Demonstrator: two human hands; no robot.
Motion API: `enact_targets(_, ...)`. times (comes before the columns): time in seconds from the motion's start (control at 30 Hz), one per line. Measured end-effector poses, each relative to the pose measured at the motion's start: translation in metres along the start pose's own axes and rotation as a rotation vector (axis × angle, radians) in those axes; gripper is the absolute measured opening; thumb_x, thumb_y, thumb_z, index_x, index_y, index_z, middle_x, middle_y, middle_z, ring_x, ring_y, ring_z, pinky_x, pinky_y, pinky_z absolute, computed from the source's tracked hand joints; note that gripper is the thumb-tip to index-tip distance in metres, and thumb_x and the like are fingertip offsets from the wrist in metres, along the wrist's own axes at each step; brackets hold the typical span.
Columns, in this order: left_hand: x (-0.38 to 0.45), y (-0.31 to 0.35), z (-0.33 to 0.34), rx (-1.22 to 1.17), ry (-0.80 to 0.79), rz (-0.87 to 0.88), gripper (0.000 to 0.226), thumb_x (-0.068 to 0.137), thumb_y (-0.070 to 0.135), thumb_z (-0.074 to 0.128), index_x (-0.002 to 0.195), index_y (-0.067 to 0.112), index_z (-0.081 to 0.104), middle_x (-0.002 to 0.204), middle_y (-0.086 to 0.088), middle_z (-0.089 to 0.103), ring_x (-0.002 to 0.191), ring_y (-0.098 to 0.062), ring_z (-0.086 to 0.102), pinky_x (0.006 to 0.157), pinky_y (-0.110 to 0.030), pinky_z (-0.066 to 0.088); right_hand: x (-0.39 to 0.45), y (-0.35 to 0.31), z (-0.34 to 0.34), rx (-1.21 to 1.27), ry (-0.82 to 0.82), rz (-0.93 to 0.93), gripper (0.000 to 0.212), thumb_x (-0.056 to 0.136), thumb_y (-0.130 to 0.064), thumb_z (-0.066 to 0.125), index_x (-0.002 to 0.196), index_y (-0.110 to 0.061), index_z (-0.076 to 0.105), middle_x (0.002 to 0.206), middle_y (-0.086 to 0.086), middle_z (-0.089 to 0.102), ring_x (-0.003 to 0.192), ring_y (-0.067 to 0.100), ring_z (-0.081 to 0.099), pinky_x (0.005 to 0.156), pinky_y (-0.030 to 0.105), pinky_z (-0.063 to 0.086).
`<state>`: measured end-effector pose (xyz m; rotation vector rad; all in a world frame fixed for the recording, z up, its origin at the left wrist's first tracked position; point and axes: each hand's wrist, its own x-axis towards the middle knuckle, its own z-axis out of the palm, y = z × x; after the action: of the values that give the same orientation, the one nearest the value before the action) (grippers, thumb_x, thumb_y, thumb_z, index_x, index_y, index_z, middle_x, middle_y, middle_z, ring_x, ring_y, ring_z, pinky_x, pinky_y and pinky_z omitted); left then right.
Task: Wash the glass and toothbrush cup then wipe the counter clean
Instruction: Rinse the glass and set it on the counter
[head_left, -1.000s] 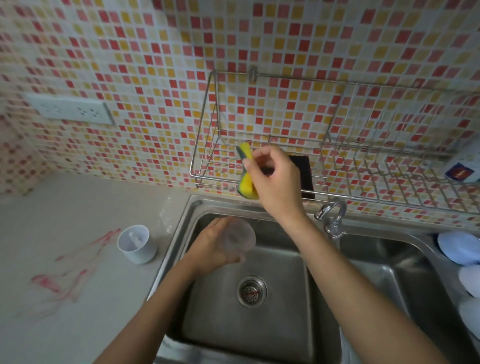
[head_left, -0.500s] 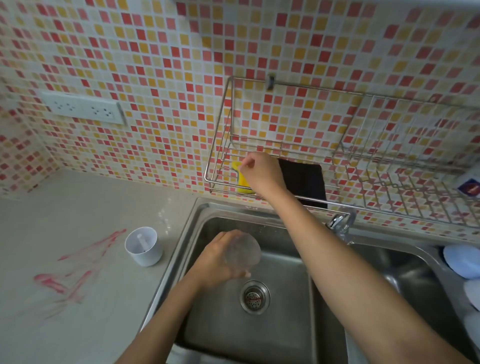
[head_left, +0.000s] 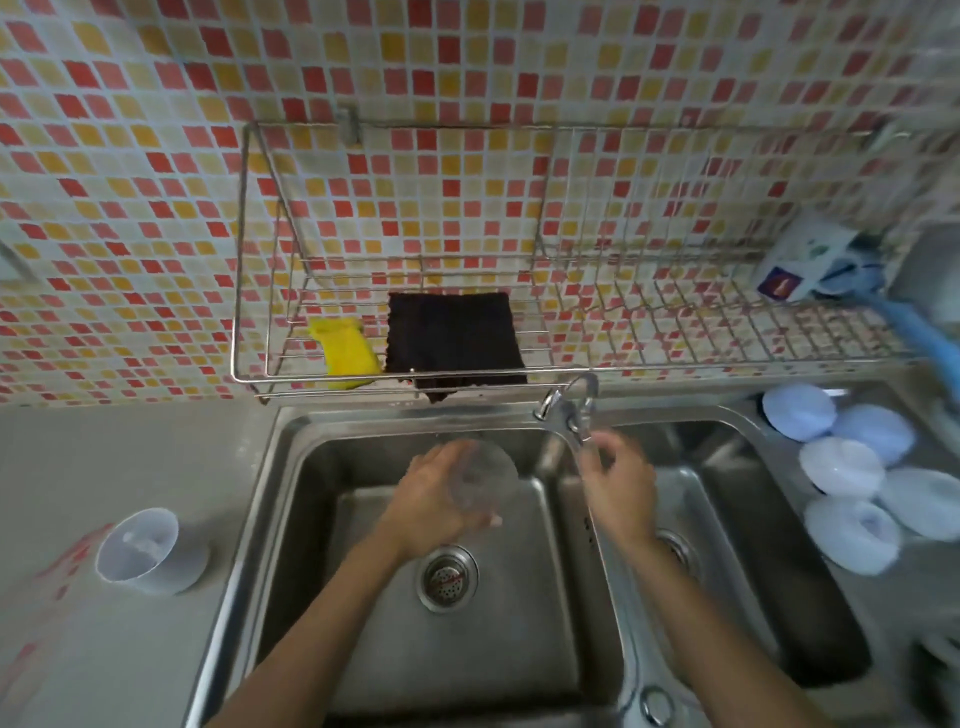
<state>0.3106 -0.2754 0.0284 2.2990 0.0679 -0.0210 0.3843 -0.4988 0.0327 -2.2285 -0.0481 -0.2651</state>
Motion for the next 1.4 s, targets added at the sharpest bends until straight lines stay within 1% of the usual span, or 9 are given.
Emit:
enact_targets(0.13,0.027,0.021,0.016,-0.081,-0.024,-0.036,0.088,0.051,0.045,0.091,0.129,0.029,0.053,0.122,0.010,0.062,0.112,-0.011,0.060,0.099,-0.038,0.050,0.033,0.037,0.017,-0.108,-0.301,0.237,0.052,0.092,-0.031,0.061,0.136,-0.008,0.045,0.136,0.015,0.052,0.120,0.035,0.052,0.094,0.036,0.042)
enact_targets(0.27,0.045,0.025,0.023,-0.088,-0.019,-0.075,0.085,0.045,0.040,0.091,0.122,0.030,0.057,0.114,0.006,0.067,0.104,-0.015,0.066,0.090,-0.045,0.056,0.052,0.048,0.036,-0.064,-0.337,0.261,0.046,0.089,-0.029,0.060,0.133,-0.016,0.050,0.125,0.010,0.062,0.113,0.032,0.059,0.088,0.033,0.045)
enact_targets(0.4,0.051,0.036,0.025,-0.038,-0.004,-0.093,0.080,0.055,0.032,0.092,0.122,0.037,0.048,0.114,0.012,0.060,0.107,-0.011,0.060,0.095,-0.035,0.052,0.048,0.053,0.047,-0.188,-0.465,0.077,0.050,0.087,-0.010,0.052,0.135,-0.024,0.049,0.123,0.011,0.062,0.108,0.035,0.060,0.086,0.039,0.049)
enact_targets(0.53,0.052,0.045,0.030,-0.070,0.000,-0.125,0.078,0.052,0.044,0.087,0.120,0.037,0.050,0.111,0.016,0.059,0.104,-0.010,0.062,0.092,-0.037,0.055,0.049,0.068,0.054,-0.251,-0.464,-0.009,0.032,0.078,-0.007,0.051,0.108,-0.016,0.061,0.107,0.010,0.065,0.098,0.034,0.061,0.077,0.036,0.051)
enact_targets(0.67,0.051,0.050,0.036,-0.026,-0.055,-0.141,0.069,0.062,0.034,0.090,0.118,0.030,0.049,0.096,0.023,0.058,0.083,0.016,0.061,0.063,-0.006,0.050,0.054,0.075,0.055,-0.292,-0.515,-0.061,0.029,0.079,-0.006,0.052,0.106,-0.011,0.060,0.114,0.011,0.063,0.101,0.034,0.060,0.081,0.034,0.050)
enact_targets(0.9,0.063,0.060,0.047,0.005,-0.042,-0.149,0.077,0.057,0.051,0.088,0.123,0.035,0.050,0.108,0.015,0.064,0.100,-0.007,0.063,0.081,-0.028,0.055,0.058,0.083,0.054,-0.269,-0.537,-0.067,0.039,0.078,-0.008,0.054,0.116,-0.012,0.062,0.125,0.010,0.060,0.113,0.034,0.055,0.094,0.036,0.047)
enact_targets(1.07,0.075,0.064,0.052,-0.078,0.031,-0.200,0.069,0.063,0.038,0.088,0.120,0.037,0.049,0.108,0.017,0.059,0.096,-0.006,0.058,0.073,-0.017,0.042,0.058,0.083,0.051,-0.256,-0.547,-0.087,0.046,0.079,-0.006,0.058,0.124,-0.016,0.060,0.131,0.004,0.058,0.118,0.030,0.053,0.094,0.027,0.040)
enact_targets(1.17,0.064,0.052,0.055,-0.045,-0.008,-0.206,0.071,0.060,0.040,0.089,0.119,0.037,0.050,0.105,0.018,0.063,0.095,-0.002,0.061,0.073,-0.018,0.048,0.061,0.084,0.048,-0.229,-0.574,-0.082,0.046,0.080,-0.004,0.058,0.126,-0.014,0.060,0.134,0.005,0.056,0.121,0.026,0.052,0.093,0.023,0.036)
enact_targets(1.4,0.054,0.034,0.064,-0.079,0.132,-0.260,0.071,0.063,0.021,0.090,0.120,0.033,0.048,0.113,0.013,0.060,0.101,-0.009,0.059,0.075,-0.016,0.046,0.060,0.083,0.050,-0.233,-0.609,-0.070,0.055,0.081,-0.010,0.057,0.135,-0.016,0.053,0.144,0.003,0.048,0.126,0.027,0.047,0.101,0.030,0.037)
